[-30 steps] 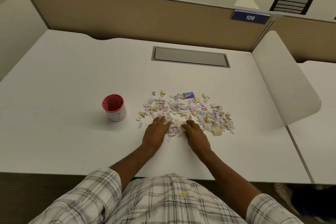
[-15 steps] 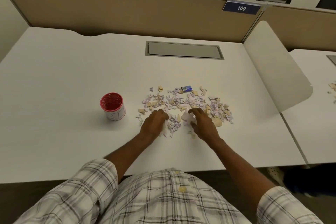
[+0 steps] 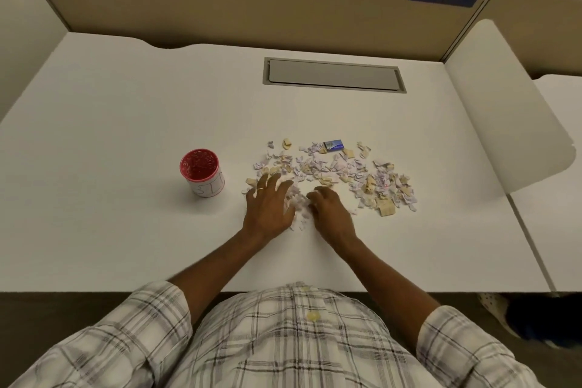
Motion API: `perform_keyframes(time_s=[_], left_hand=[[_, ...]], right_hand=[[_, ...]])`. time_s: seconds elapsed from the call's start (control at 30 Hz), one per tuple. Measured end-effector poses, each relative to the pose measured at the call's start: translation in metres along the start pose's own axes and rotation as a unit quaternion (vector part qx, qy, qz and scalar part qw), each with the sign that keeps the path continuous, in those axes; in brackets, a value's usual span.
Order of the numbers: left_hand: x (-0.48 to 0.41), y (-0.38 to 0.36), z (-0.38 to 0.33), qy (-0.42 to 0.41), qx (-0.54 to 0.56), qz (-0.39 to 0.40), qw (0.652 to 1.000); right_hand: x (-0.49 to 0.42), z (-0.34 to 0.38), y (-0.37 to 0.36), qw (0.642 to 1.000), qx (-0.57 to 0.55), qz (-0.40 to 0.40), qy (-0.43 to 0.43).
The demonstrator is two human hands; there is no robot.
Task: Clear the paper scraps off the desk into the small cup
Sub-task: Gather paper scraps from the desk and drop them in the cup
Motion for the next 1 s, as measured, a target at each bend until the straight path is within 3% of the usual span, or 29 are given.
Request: perform_keyframes(time_s=[0.23, 0.43, 0.5, 0.6, 0.7, 1.0], left_hand=[[0.006, -0.023, -0.004, 0.064, -0.049, 0.057, 0.995], [0.007, -0.033, -0.015, 0.05, 0.017, 0.039, 0.998], [0.009, -0.034, -0.015, 0.062, 0.091, 0.027, 0.994], [0.008, -0.039, -0.021, 0.024, 0.104, 0.013, 0.994], [0.001, -0.036, -0.023, 0.014, 0.074, -0.009, 0.997], [-0.015, 0.001, -0.022, 0.062, 0.178, -0.106, 0.976]], right_hand=[[-0.011, -0.049, 0.025, 0.997, -0.067, -0.003, 0.037], [-0.006, -0.07, 0.012, 0.985, 0.013, 0.128, 0.118], [-0.002, -0.071, 0.005, 0.977, 0.065, 0.118, 0.163], [0.003, -0.073, 0.001, 0.969, 0.11, 0.094, 0.199], [0.003, -0.077, 0.003, 0.972, 0.103, 0.072, 0.198], [-0.027, -0.077, 0.023, 0.978, 0.044, 0.015, 0.205]])
Point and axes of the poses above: each hand's wrist, its own x-axis away from the middle knuckle, its own y-axis out of the back of the hand, z = x × y, the point moved 2 cm from there along -x, towards the middle knuckle, and after that the axes turned 11 degrees about x, right-handed, at the moved point
